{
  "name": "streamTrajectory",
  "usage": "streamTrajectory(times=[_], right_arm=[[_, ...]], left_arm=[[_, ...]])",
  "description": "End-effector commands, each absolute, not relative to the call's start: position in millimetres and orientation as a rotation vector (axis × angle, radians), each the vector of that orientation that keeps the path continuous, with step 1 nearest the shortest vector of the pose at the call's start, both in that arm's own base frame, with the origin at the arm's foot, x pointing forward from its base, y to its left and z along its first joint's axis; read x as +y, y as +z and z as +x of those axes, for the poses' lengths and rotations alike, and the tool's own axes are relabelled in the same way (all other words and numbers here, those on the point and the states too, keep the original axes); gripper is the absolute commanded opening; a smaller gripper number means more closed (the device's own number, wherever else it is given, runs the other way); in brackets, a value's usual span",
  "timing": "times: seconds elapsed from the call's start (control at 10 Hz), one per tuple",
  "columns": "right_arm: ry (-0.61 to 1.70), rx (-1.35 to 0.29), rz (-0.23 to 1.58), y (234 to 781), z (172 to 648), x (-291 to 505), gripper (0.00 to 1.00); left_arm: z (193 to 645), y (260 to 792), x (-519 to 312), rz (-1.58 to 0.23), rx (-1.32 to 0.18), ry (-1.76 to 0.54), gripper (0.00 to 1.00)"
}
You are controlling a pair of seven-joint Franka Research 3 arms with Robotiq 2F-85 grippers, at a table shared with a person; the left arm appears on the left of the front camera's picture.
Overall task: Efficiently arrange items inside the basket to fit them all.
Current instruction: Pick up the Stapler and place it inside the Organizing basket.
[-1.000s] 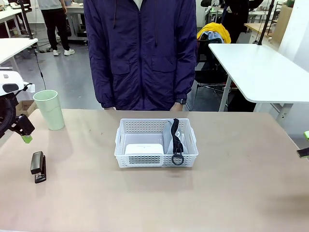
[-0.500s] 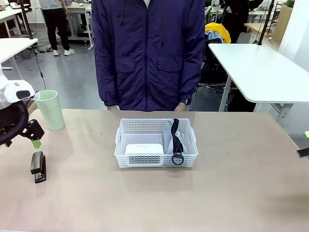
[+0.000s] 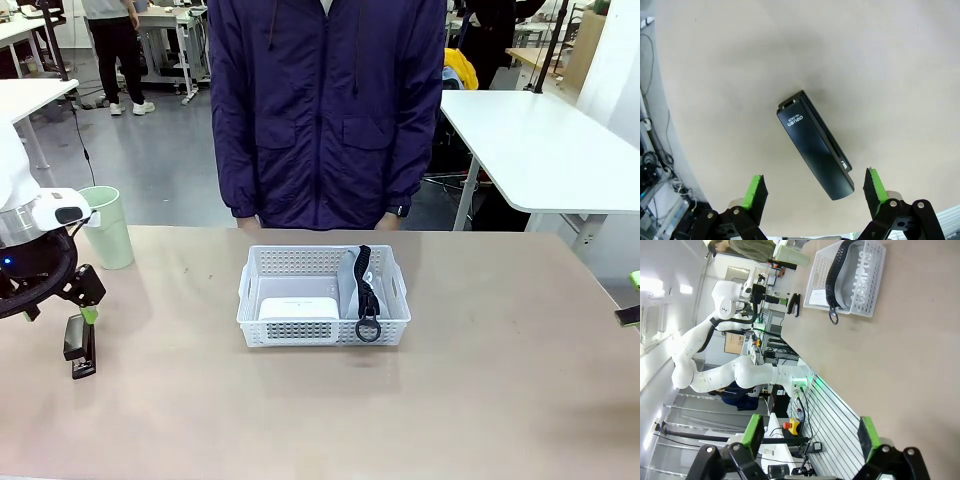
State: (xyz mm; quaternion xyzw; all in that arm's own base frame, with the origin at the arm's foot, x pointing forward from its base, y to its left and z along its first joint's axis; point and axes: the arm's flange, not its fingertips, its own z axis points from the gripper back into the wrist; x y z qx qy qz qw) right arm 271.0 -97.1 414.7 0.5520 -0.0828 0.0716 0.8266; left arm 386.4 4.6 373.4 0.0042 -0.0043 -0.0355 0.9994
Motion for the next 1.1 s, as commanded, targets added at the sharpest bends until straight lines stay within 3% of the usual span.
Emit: streamTrajectory(times=[0.0, 0.2, 0.4, 0.7, 0.8, 1.0], right_arm=[[0.17, -0.175, 1.168, 415, 268, -99, 1.0], [0.17, -0.175, 1.168, 415, 268, -99, 1.0], [0.17, -0.175, 1.168, 415, 268, -99, 1.0], [0.17, -0.175, 1.168, 415, 268, -99, 1.0], [0.17, -0.175, 1.168, 415, 268, -99, 1.0], [0.17, -0.175, 1.168, 415, 268, -99, 1.0]], left_arm=[[366, 361, 4, -0.014, -0.001, -0.015, 1.0], [373, 364, 3, -0.114, 0.025, 0.124, 1.0], [386, 370, 2, -0.211, -0.019, 0.525, 1.0], [387, 373, 12, -0.087, -0.072, 0.646, 1.0], [389, 373, 14, -0.191, 0.011, 0.552, 1.0], [389, 373, 14, -0.191, 0.011, 0.552, 1.0]])
